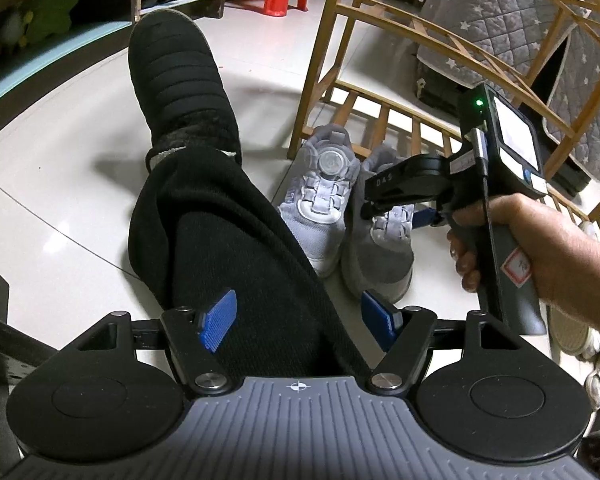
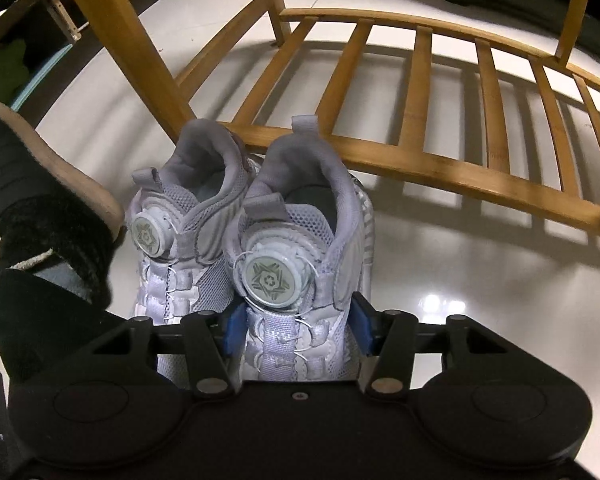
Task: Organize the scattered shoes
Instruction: 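Lower the grey sneaker beside the matching dial sneaker and open the right gripper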
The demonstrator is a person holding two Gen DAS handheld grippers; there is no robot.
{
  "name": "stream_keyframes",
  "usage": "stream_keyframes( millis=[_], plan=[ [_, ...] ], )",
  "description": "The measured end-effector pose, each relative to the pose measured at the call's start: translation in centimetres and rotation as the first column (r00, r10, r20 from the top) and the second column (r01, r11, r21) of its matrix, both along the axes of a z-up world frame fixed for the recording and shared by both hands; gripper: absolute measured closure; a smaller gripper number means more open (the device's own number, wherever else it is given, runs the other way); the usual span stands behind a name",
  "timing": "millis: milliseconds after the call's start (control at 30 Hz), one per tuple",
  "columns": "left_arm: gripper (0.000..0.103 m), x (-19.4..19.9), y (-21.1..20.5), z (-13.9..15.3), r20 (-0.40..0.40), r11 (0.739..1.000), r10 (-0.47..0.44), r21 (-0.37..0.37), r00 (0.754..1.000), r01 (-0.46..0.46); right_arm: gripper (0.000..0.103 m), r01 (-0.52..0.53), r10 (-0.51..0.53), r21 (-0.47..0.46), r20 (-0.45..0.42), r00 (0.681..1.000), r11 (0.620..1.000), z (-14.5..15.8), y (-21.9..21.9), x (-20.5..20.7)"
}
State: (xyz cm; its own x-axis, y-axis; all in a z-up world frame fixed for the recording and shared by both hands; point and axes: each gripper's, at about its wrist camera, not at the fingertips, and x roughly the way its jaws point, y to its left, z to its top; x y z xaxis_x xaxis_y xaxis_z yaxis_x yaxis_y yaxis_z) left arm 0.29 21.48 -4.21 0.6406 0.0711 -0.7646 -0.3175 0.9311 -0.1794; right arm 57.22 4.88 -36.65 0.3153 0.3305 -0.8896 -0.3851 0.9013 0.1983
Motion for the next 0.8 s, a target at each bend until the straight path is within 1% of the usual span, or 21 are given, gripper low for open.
stream_keyframes(
  millis=[33, 67, 100, 133, 167, 200, 267, 333, 400, 433, 567, 633, 700, 767, 800],
  plan=[
    [0.032, 0.0, -0.1, 0.1, 0.002, 1.0, -0.003, -0.002, 1.0, 0.003, 0.043, 0.005, -0.005, 0.002, -0.004, 1.0, 1.0, 0.2, 3.5, -0.1],
    [0.032, 0.0, -0.1, 0.2, 0.002, 1.0, -0.005, -0.002, 1.0, 0.005, 0.043, 0.009, -0.009, 0.006, -0.01, 1.0, 1.0, 0.1, 5.1, 0.2],
    [0.032, 0.0, -0.2, 0.2, 0.003, 1.0, -0.005, 0.001, 1.0, 0.005, 0.043, 0.012, -0.011, 0.013, -0.012, 1.0, 1.0, 0.7, 5.7, -0.9],
    [0.032, 0.0, -0.2, 0.3, 0.003, 1.0, -0.004, 0.004, 1.0, 0.004, 0.042, 0.012, -0.012, 0.017, -0.011, 1.0, 1.0, 2.5, 7.3, -3.7],
    [0.032, 0.0, -0.2, 0.3, 0.003, 1.0, -0.003, 0.005, 1.0, 0.003, 0.042, 0.013, -0.013, 0.021, -0.014, 1.0, 1.0, 4.5, 8.6, -5.2],
    [0.032, 0.0, -0.2, 0.3, 0.002, 1.0, -0.001, 0.005, 1.0, 0.001, 0.042, 0.018, -0.017, 0.031, -0.022, 1.0, 0.999, 5.6, 9.2, -5.0],
    [0.032, 0.0, -0.2, 0.2, 0.002, 1.0, 0.002, 0.003, 1.0, -0.002, 0.041, 0.035, -0.033, 0.048, -0.045, 0.998, 0.998, 5.5, 8.5, -3.9],
    [0.032, 0.0, -0.2, 0.1, -0.002, 1.0, 0.002, -0.002, 1.0, -0.002, 0.041, 0.043, -0.04, 0.045, -0.055, 0.998, 0.998, 5.0, 8.1, -2.8],
    [0.032, 0.1, -0.4, 0.1, -0.003, 1.0, -0.004, -0.004, 1.0, 0.004, 0.041, 0.044, -0.042, 0.042, -0.054, 0.998, 0.998, 6.8, 9.5, -5.8],
    [0.032, 0.1, -0.5, 0.1, -0.003, 1.0, -0.007, -0.003, 1.0, 0.007, 0.041, 0.043, -0.041, 0.043, -0.055, 0.998, 0.998, 6.7, 9.3, -5.7],
    [0.032, 0.3, -0.8, 0.2, -0.005, 1.0, -0.014, -0.005, 1.0, 0.014, 0.041, 0.041, -0.036, 0.066, -0.069, 0.997, 0.997, 4.6, 6.2, -2.9],
    [0.032, 0.5, -1.1, 0.2, -0.006, 1.0, -0.02, -0.01, 1.0, 0.02, 0.041, 0.036, -0.03, 0.076, -0.074, 0.997, 0.996, 4.3, 5.0, -2.6],
    [0.032, 0.7, -1.5, 0.4, -0.005, 1.0, -0.03, -0.01, 1.0, 0.029, 0.041, 0.022, -0.016, 0.082, -0.071, 0.997, 0.996, 5.8, 4.0, -6.4],
    [0.032, 1.0, -2.5, 0.8, -0.004, 0.999, -0.054, 0.004, 0.999, 0.054, 0.041, 0.0, 0.005, 0.084, -0.06, 0.998, 0.996, 5.6, 2.1, -7.0],
    [0.032, 1.1, -2.9, 1.0, -0.006, 0.998, -0.063, 0.011, 0.998, 0.064, 0.041, -0.013, 0.017, 0.082, -0.053, 0.998, 0.997, 5.4, 0.4, -7.6]
  ],
)
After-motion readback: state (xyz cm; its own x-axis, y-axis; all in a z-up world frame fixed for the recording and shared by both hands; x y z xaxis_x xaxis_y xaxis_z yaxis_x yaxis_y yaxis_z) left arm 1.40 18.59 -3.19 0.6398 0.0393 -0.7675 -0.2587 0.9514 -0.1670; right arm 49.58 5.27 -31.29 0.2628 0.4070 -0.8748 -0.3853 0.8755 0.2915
